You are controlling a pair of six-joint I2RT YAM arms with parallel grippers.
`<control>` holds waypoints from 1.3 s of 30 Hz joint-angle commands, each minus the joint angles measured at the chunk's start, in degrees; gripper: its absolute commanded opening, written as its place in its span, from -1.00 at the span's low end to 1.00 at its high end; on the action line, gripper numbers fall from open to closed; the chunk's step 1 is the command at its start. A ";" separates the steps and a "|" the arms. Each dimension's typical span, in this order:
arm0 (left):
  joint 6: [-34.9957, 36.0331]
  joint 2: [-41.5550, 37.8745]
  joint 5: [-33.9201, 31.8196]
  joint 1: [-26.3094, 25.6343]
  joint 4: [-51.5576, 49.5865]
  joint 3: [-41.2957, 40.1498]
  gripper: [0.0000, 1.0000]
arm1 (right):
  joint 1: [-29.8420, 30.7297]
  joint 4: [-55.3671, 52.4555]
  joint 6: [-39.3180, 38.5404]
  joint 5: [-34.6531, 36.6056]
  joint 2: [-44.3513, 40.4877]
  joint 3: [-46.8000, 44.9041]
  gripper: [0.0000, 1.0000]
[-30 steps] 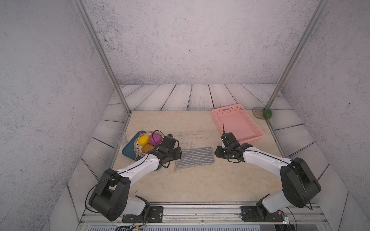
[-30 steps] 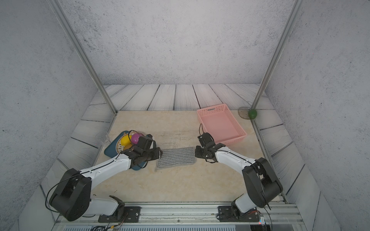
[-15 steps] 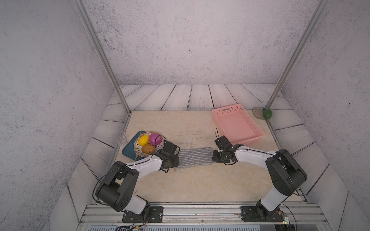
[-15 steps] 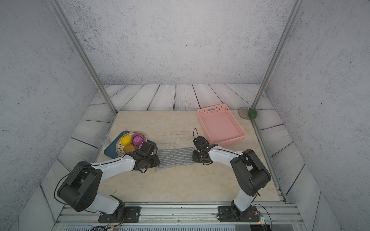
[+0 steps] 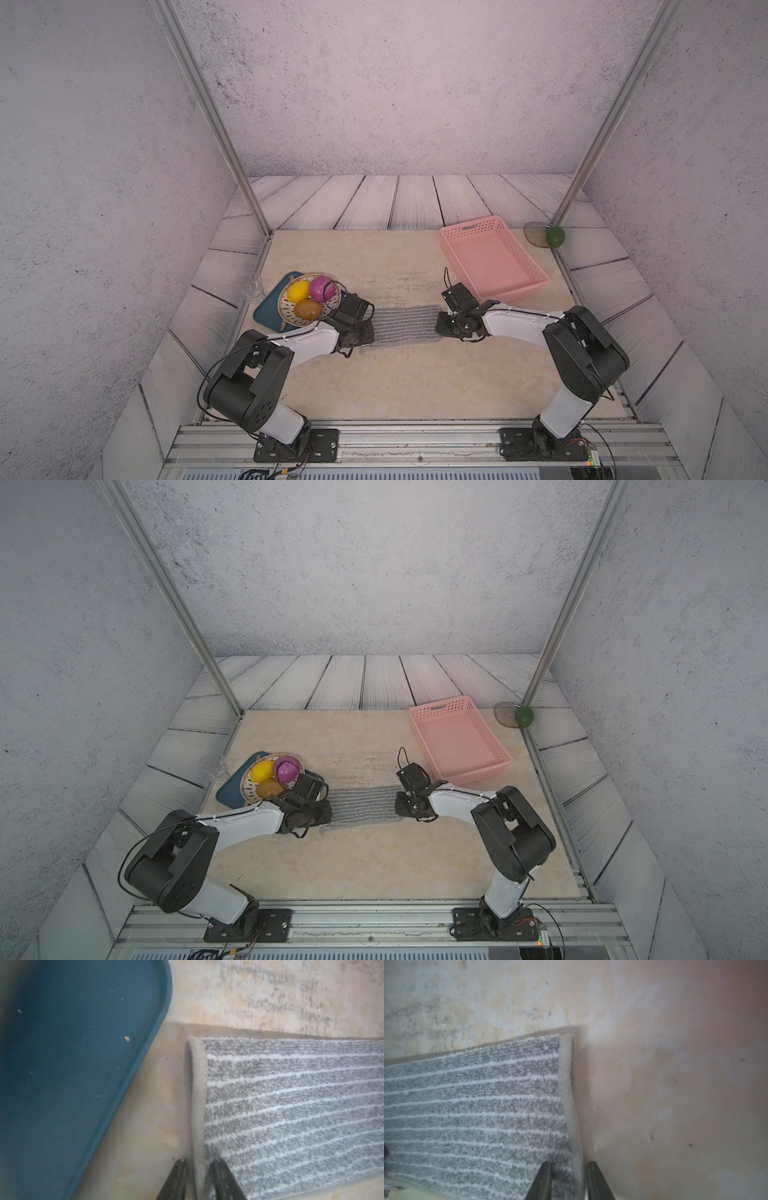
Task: Fold the square dishcloth
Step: Fold the cleaning item at the center of the board.
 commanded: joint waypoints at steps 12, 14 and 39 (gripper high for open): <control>-2.61 3.05 2.34 -5.59 -0.82 2.34 -0.24 | -0.27 -12.25 -3.03 14.17 -5.93 -0.10 -1.00; -3.48 3.14 2.61 -6.71 -0.21 2.83 -0.14 | -0.35 -15.48 -3.91 18.71 -7.41 0.21 -1.00; -11.13 8.11 14.54 -8.17 11.67 2.85 -0.16 | 7.66 -29.36 -14.69 27.06 -9.47 12.83 -1.00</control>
